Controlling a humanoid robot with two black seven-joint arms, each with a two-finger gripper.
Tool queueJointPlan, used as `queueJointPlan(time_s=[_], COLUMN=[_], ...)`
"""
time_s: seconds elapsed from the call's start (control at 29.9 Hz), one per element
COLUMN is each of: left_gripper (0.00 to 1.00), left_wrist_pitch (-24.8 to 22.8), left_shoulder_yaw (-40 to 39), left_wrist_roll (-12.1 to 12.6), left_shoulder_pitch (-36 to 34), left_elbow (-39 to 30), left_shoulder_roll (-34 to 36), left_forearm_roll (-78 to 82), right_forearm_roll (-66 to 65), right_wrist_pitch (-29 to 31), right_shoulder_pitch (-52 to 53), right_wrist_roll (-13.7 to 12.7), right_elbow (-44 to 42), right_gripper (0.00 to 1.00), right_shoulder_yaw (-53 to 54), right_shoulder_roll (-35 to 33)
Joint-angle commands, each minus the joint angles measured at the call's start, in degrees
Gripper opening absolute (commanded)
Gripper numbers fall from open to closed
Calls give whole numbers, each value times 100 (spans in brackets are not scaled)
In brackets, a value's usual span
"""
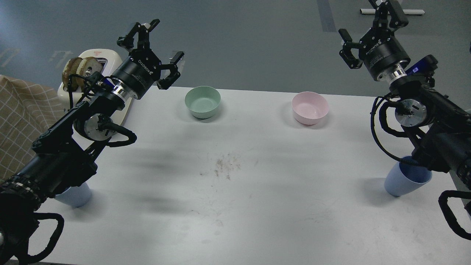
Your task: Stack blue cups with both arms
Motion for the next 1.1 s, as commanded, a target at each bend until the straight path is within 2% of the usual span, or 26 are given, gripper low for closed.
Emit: queueJointPlan(time_s=[0.0,0.23,0.73,1.07], left_gripper=[98,98,98,98], left_wrist_pitch=[0,0,0,0], left_shoulder_yaw=[-2,-29,-29,-29], left_wrist_roll=[-53,-62,-53,-35], left_shoulder_pitch=[18,202,211,202], left_elbow=[-8,-289,-298,-394], left_shoulder_roll=[28,63,80,335], left_forearm_roll=[2,98,133,221], right_forearm_roll=[46,37,28,28], right_wrist_pitch=[0,0,0,0], right_shoulder_pitch=[-10,-19,-10,69], right_wrist_roll=[0,0,0,0], right_elbow=[-73,-275,-380,-363], right_gripper=[100,100,100,100], right_shoulder_yaw=[65,92,65,65], right_shoulder_roll=[-10,112,227,210])
